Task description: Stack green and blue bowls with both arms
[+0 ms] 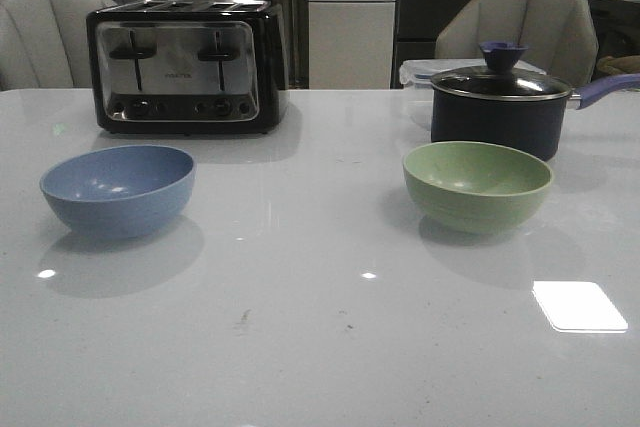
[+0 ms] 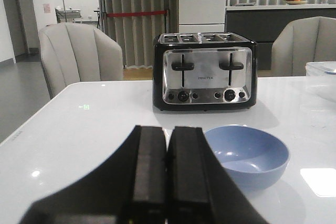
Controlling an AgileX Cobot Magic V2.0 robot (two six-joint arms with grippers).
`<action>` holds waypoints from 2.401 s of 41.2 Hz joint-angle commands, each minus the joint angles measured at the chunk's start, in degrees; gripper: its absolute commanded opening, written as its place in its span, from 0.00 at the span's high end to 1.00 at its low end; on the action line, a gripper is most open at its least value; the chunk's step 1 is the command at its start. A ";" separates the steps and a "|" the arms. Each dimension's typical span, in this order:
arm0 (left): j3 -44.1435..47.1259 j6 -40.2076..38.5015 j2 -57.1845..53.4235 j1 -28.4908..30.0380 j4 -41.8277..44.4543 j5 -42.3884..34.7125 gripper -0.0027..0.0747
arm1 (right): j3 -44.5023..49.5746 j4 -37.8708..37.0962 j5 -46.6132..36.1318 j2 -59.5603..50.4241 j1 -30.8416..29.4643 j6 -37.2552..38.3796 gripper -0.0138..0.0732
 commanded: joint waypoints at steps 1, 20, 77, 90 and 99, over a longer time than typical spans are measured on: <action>0.28 -0.43 -1.08 -0.52 -0.40 -4.75 0.85 | -0.17 -0.81 -5.38 -1.00 -0.30 0.05 0.81; 0.28 -0.43 -1.08 -0.52 -0.40 -4.75 0.85 | -0.17 -0.81 -5.38 -1.00 -0.30 0.05 0.81; -37.38 0.22 25.87 -0.52 -0.40 24.98 0.85 | -34.32 -2.46 22.25 26.39 -0.30 0.05 0.81; -37.38 0.22 38.47 -0.52 -0.40 29.58 0.85 | -34.35 -2.34 26.77 41.42 -0.30 0.05 0.81; -37.38 0.22 44.45 -0.52 -0.40 29.79 0.85 | -34.35 -1.11 28.92 46.49 -0.30 0.05 0.81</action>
